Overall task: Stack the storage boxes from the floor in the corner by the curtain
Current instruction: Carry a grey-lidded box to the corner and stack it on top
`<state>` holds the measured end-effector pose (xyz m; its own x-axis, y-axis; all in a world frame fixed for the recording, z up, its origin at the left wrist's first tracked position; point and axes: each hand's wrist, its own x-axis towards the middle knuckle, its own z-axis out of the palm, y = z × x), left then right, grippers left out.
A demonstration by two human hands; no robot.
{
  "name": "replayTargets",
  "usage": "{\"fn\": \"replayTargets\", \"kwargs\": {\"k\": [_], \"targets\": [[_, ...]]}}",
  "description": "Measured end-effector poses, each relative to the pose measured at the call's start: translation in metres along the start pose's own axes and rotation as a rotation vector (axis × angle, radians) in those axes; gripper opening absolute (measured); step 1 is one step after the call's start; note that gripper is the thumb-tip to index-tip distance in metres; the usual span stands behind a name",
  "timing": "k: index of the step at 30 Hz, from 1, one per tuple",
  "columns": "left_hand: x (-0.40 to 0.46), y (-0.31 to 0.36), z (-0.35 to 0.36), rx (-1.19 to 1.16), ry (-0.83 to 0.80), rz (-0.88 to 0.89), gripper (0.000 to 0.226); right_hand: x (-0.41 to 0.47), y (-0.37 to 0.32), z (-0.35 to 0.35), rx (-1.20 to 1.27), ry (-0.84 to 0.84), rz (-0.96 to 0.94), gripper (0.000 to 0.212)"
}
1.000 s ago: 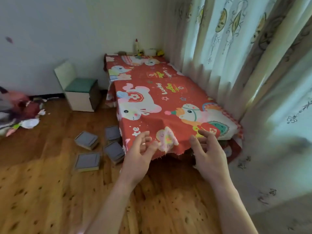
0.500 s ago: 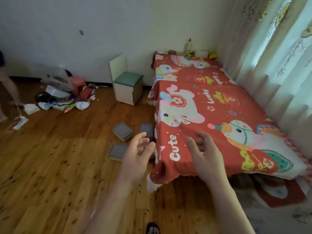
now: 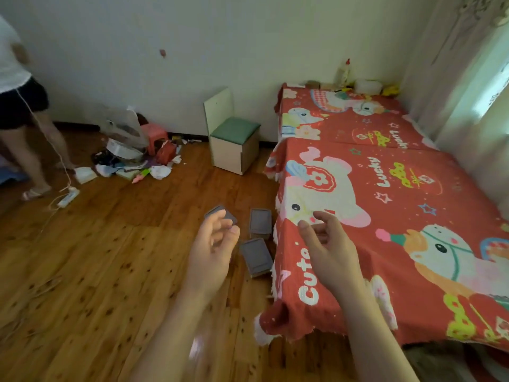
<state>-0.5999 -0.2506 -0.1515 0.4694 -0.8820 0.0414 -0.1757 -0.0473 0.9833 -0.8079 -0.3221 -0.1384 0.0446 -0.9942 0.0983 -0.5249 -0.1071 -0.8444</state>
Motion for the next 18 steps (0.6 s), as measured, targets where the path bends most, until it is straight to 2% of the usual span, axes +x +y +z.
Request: {"fn": "replayTargets", "kwargs": {"k": [10,13,16,18], "targets": [[0.059,-0.034,-0.067,-0.005,0.094,-0.078,0.031,0.056,-0.033,0.096,-0.021,-0.129,-0.074,0.050],[0.088,-0.052,-0.094,-0.014,0.078,-0.110,0.028,0.069,-0.044,0.135,-0.070,-0.124,-0.072,0.052],[0.117,-0.068,-0.119,-0.004,0.033,-0.119,0.039,0.081,-0.055,0.170,-0.100,-0.121,-0.048,0.052],[0.143,-0.082,-0.144,-0.014,0.001,-0.136,0.038,0.087,-0.065,0.201,-0.105,-0.125,-0.011,0.050]]}}
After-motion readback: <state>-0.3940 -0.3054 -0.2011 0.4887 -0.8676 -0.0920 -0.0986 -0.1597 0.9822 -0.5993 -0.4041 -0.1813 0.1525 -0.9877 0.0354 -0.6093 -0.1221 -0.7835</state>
